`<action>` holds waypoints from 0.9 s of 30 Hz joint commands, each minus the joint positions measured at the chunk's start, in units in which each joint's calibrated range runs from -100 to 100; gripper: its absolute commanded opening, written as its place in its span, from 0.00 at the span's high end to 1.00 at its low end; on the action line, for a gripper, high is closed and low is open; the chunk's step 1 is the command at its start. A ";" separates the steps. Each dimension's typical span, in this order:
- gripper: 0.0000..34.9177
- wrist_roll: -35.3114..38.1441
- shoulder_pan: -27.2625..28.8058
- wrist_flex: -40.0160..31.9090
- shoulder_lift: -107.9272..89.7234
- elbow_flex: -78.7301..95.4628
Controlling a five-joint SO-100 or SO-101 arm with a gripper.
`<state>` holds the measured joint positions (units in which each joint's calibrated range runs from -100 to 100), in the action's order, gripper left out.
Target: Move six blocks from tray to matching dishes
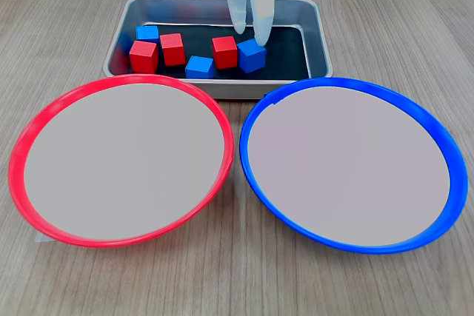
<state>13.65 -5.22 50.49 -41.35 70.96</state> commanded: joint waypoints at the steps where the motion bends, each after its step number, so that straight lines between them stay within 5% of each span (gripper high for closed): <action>1: 0.54 4.54 0.84 -2.41 4.55 -2.73; 15: 0.58 7.67 -0.66 -7.86 17.34 -9.20; 20: 0.99 10.50 -1.41 -7.03 18.79 -10.20; 27: 0.99 4.93 -1.88 1.80 21.01 -30.86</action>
<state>23.91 -6.46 49.27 -22.17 55.81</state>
